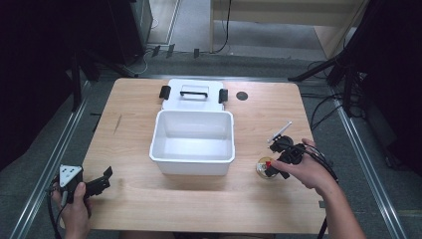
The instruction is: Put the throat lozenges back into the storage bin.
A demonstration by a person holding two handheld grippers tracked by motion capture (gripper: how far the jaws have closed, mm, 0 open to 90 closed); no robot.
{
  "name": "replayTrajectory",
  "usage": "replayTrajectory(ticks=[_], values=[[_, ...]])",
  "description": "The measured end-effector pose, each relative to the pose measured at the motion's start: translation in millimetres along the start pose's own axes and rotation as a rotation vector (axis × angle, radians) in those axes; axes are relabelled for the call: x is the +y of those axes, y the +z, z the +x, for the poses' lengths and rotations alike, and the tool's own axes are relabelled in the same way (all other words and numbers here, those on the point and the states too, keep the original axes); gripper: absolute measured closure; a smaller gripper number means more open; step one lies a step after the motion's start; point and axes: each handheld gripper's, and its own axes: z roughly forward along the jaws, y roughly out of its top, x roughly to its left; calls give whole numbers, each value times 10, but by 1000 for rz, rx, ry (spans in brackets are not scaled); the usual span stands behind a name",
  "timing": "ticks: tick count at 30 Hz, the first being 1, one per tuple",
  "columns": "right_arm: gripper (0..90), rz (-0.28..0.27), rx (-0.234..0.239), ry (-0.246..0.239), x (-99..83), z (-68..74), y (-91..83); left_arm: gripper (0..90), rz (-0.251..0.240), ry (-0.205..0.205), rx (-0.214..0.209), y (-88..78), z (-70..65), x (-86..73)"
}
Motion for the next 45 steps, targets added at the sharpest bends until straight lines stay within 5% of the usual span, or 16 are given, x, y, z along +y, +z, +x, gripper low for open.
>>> replayTrajectory(ticks=[23, 27, 35, 45], values=[[0, 125, -54, 25, 230, 154, 432, 0, 20, -9, -12, 15, 13, 9], [14, 123, -54, 34, 239, 139, 467, 0, 19, -14, -12, 17, 13, 9], [195, 108, -19, 43, 251, 139, 472, 0, 21, -15, -14, 19, 16, 10], [198, 70, -13, 60, 245, 68, 360, 0, 24, -13, -12, 20, 15, 11]])
